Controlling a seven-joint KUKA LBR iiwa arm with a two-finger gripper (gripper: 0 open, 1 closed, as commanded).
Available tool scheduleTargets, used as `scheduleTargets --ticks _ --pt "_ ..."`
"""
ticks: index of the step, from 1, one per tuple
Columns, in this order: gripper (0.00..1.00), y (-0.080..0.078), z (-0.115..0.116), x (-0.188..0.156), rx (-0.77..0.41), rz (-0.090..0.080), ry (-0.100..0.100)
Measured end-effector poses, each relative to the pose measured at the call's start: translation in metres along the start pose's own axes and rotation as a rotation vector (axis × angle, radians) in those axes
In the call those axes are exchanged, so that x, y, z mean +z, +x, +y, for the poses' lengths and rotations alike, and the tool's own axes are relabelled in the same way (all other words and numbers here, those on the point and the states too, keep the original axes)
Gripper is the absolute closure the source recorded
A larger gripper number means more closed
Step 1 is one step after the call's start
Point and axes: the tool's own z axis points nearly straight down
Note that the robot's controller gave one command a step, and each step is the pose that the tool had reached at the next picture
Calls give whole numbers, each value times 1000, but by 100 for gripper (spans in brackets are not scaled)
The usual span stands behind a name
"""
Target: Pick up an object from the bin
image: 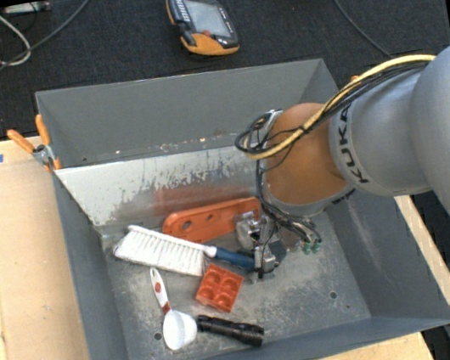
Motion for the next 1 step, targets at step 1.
scheduleTargets --ticks 1 --pt "100 0 0 0 -1 0 0"
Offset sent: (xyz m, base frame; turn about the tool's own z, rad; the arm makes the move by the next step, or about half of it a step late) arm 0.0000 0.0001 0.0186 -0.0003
